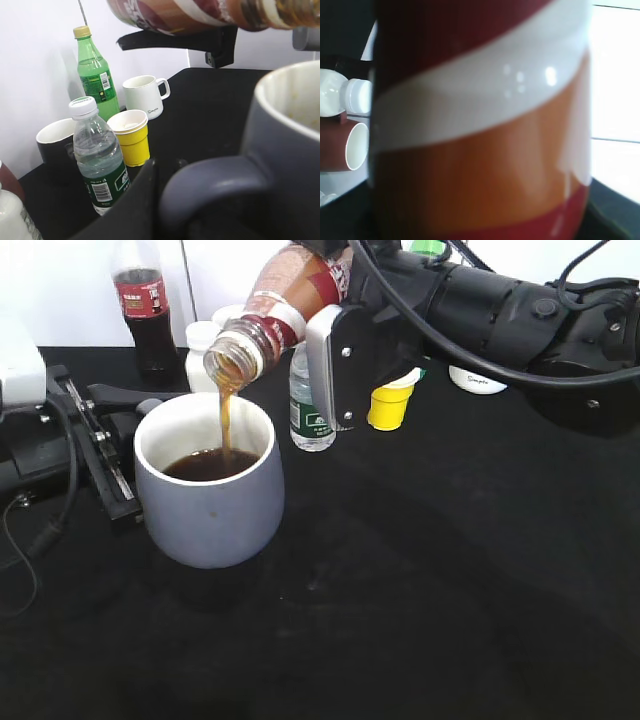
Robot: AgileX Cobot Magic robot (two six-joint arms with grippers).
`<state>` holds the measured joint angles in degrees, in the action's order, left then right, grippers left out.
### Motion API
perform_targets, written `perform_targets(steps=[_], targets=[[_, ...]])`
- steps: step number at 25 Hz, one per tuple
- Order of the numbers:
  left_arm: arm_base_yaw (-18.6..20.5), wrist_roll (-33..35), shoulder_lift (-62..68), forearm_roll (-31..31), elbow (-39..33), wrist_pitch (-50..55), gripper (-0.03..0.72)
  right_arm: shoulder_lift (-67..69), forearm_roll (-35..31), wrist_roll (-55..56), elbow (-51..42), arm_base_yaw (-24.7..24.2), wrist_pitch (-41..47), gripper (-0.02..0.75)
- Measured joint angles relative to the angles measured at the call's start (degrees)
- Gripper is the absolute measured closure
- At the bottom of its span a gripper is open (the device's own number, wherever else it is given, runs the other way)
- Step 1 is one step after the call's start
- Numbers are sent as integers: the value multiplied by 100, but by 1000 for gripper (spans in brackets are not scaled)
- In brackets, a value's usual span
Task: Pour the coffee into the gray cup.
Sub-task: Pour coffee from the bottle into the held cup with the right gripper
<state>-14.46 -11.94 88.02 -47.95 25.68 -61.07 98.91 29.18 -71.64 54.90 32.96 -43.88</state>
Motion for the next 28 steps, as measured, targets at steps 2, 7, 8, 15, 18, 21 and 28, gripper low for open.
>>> perform_targets(steps=[2, 7, 8, 15, 18, 21, 28], targets=[[0, 0, 0, 0, 0, 0, 629, 0, -7, -32, 0, 0, 0, 226], [0, 0, 0, 0, 0, 5, 629, 0, -14, -121, 0, 0, 0, 226], [0, 0, 0, 0, 0, 5, 629, 0, -14, -127, 0, 0, 0, 226], [0, 0, 0, 0, 0, 16, 629, 0, -14, -218, 4, 0, -10, 226], [0, 5, 0, 0, 0, 21, 629, 0, -14, -243, 4, 0, -12, 226], [0, 5, 0, 0, 0, 21, 629, 0, -14, -273, 4, 0, -12, 226], [0, 16, 0, 0, 0, 39, 629, 0, -14, -411, 4, 0, -24, 226]])
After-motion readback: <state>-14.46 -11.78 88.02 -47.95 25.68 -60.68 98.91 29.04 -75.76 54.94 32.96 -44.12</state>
